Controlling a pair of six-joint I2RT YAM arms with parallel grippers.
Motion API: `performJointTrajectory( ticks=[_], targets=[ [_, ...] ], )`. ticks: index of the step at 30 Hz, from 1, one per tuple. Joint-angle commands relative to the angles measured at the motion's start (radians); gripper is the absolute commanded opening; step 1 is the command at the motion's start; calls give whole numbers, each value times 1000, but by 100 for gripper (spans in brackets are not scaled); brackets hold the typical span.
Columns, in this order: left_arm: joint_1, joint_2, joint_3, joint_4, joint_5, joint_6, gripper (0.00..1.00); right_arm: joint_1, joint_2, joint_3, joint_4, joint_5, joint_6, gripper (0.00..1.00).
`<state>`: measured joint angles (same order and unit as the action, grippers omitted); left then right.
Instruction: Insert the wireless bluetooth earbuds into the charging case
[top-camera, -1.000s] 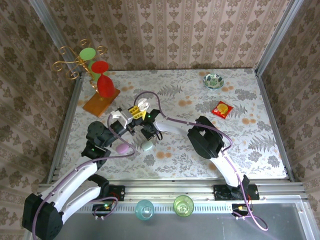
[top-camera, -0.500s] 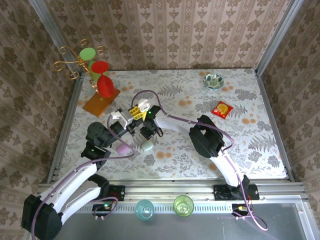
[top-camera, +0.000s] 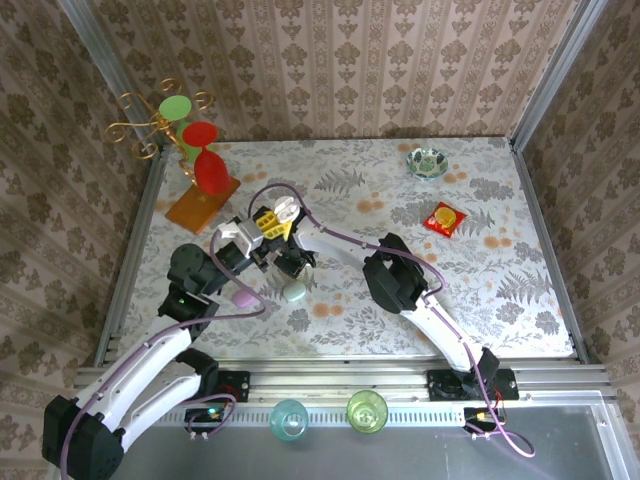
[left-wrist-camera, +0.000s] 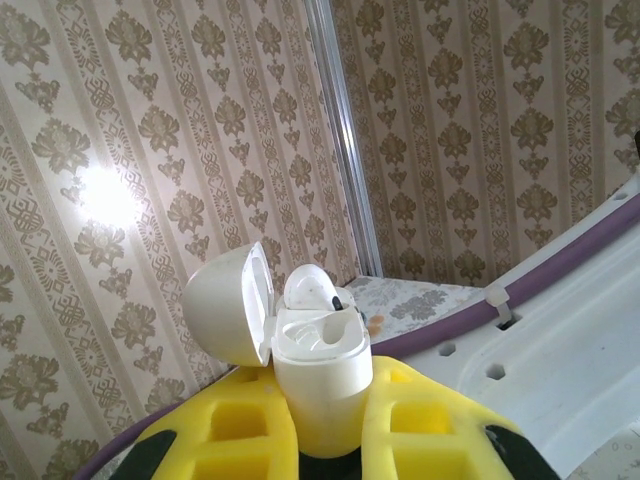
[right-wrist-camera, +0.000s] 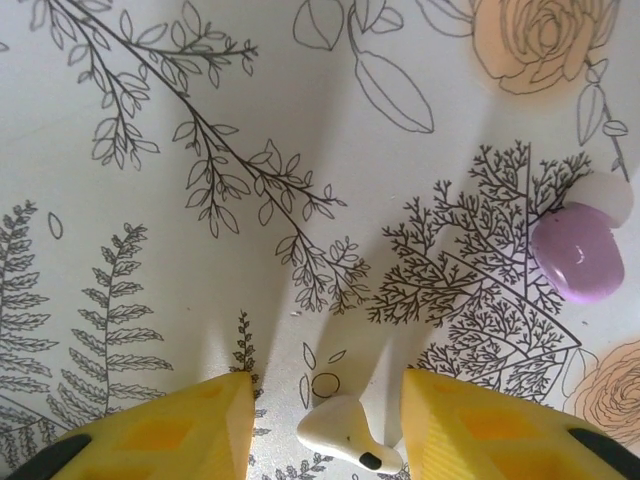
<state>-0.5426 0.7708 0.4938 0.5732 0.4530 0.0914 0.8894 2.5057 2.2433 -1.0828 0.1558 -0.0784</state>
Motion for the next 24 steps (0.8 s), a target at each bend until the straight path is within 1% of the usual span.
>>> performJointTrajectory(
  ticks=[1,8,12,16,21,24],
  targets=[
    [-5,-18,35,5,19,20,0,2,51,60,-109,13,-50,41],
    [-3,-16,38,2,17,25,0,-2,86,121,-173,13,-101,36],
    [-4,-15,42,2,18,27,0,-13,101,160,-213,14,-106,36],
    [-4,-12,42,1,18,27,0,-26,87,157,-218,3,-105,35],
    [-5,-5,41,9,19,26,0,-31,96,154,-198,-17,-101,32],
    [-4,-8,41,4,18,26,0,-29,102,163,-197,-31,-94,33]
  ],
)
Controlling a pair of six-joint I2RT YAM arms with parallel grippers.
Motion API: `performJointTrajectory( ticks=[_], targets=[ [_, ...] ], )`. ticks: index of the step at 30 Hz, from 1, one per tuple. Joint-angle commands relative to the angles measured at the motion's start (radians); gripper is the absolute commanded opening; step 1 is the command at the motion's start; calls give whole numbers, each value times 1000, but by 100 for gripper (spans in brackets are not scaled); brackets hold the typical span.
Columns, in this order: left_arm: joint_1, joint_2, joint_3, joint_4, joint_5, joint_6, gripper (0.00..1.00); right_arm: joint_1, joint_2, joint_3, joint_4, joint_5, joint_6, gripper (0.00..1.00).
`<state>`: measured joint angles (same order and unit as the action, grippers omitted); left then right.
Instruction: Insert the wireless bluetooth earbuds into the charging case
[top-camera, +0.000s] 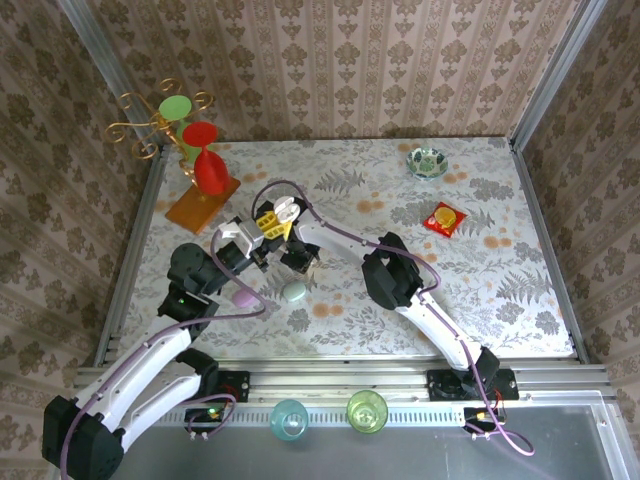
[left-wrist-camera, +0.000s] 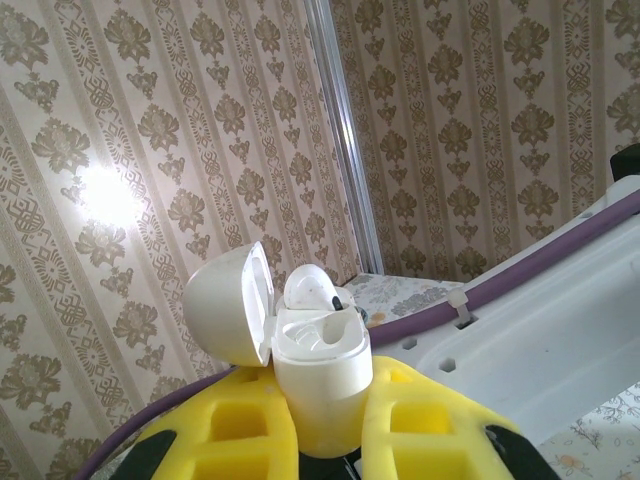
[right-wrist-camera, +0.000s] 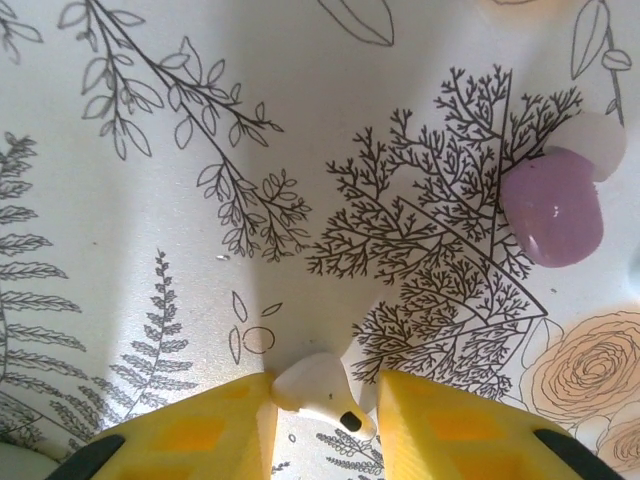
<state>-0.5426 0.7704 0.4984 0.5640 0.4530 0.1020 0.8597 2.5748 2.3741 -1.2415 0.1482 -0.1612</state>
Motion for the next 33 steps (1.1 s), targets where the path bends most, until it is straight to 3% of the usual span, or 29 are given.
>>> performJointTrajectory(
  ticks=[1,13,33],
  targets=[
    [-5,-8,35,12,18,15,0,2,34,38,-39,-27,-12,34],
    [-7,1,38,18,23,14,0,1,75,82,-44,-38,-8,36],
    [-16,9,37,17,21,16,0,-10,71,57,-19,-19,38,22]
  ],
)
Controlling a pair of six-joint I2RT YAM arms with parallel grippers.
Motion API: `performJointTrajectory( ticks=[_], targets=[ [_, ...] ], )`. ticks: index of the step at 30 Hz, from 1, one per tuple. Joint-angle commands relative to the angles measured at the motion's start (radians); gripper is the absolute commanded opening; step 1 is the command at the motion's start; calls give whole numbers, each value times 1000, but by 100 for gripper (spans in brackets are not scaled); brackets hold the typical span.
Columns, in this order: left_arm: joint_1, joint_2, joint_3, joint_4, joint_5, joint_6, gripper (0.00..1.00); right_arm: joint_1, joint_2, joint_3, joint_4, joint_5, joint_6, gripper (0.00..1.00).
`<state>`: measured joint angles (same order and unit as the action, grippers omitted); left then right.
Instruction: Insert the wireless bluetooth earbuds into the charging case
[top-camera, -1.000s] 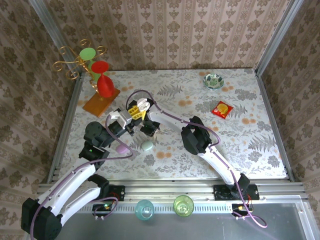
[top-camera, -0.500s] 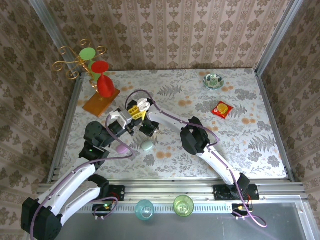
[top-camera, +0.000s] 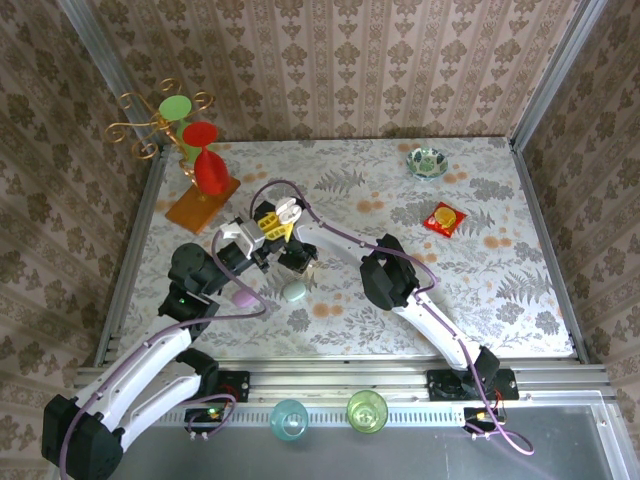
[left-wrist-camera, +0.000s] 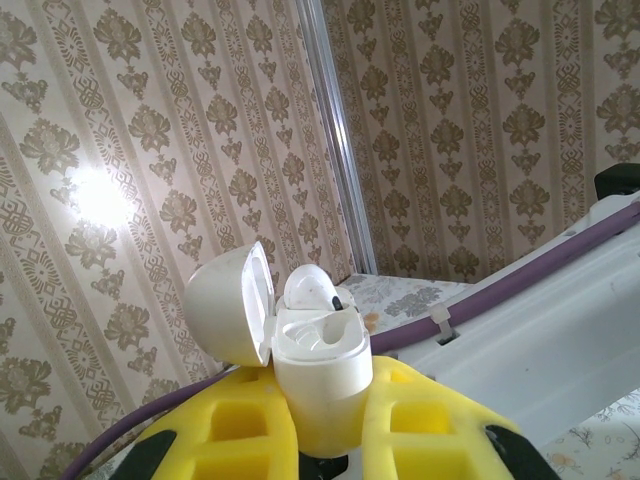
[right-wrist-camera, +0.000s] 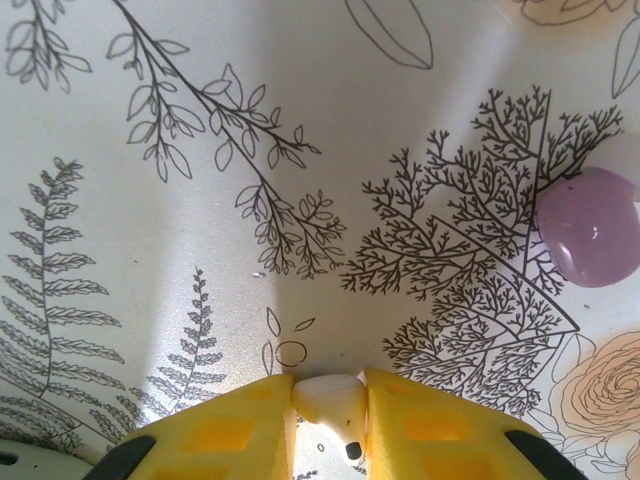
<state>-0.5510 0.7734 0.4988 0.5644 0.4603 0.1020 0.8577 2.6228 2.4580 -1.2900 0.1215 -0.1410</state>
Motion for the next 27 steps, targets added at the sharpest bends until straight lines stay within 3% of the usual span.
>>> performJointTrajectory(
  ticks=[1,9,17,23,27],
  targets=[
    [-7,5,39,18,14,16,0,-7,3,-45,45,7,22,22],
    [-12,6,45,26,17,9,0,-53,-301,-403,304,-58,117,22],
    [-30,30,52,53,24,1,0,-194,-678,-857,621,-128,265,22],
    [-38,77,50,92,15,2,0,-280,-941,-1045,743,-155,316,22],
    [-39,118,50,120,2,2,0,-287,-1067,-1079,747,-177,333,22]
  ],
)
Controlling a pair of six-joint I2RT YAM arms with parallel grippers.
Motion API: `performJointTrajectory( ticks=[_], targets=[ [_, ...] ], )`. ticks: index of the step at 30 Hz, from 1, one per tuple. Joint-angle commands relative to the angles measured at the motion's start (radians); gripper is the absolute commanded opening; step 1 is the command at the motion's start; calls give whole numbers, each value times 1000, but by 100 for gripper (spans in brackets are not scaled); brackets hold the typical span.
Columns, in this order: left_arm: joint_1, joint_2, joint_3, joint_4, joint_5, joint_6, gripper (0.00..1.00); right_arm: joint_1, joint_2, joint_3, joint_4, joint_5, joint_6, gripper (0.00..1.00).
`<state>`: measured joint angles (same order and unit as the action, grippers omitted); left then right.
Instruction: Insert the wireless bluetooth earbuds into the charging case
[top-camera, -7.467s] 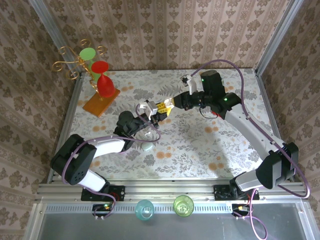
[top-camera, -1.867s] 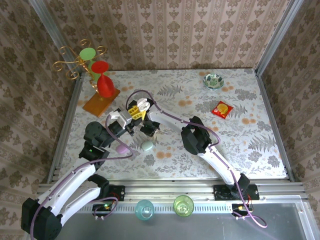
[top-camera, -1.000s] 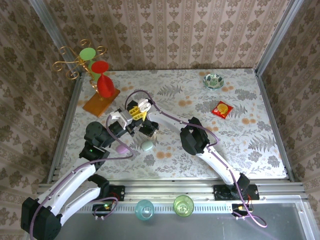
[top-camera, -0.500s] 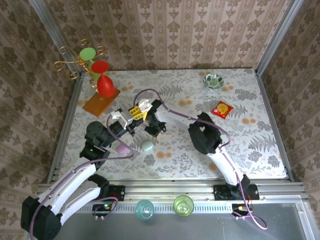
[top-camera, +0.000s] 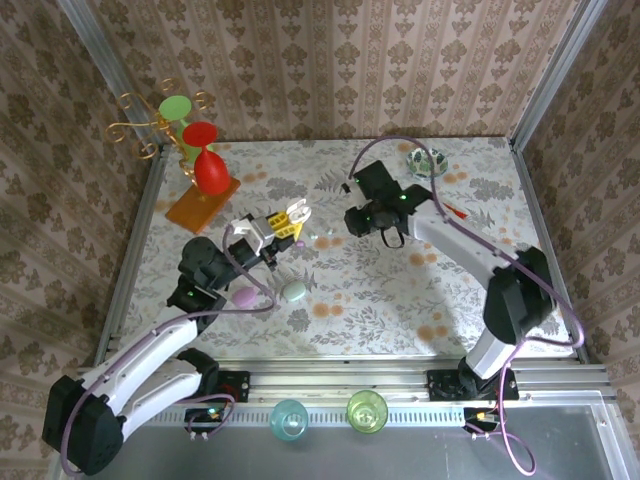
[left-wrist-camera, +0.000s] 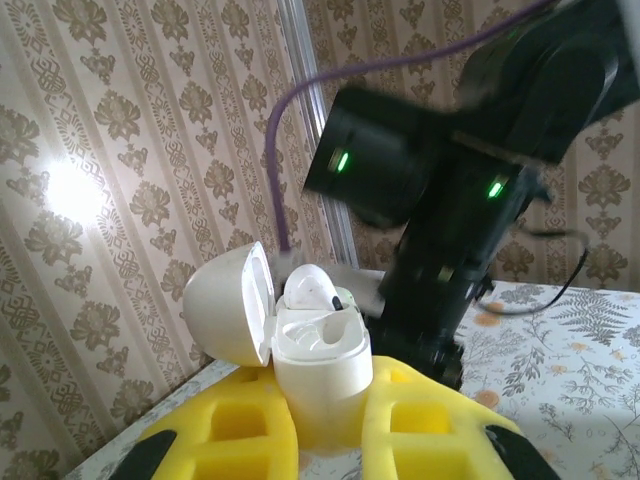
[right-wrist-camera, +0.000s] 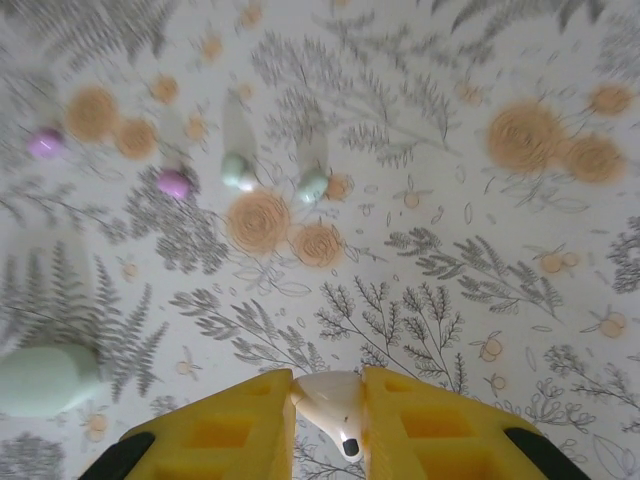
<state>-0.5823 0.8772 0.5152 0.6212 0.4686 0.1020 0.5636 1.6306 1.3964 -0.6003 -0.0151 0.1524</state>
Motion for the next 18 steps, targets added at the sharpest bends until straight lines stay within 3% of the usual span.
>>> performJointTrajectory(
  ticks=[1,9,18],
  targets=[
    [-8,25,34,71,-9,2,0,8,-104,-20,57,-57,45,23],
    [-7,116,29,150,-16,-14,0,87,-225,54,70,-112,31,23],
    [-8,155,35,156,-21,-34,0,172,-173,189,105,-157,26,23]
  ],
)
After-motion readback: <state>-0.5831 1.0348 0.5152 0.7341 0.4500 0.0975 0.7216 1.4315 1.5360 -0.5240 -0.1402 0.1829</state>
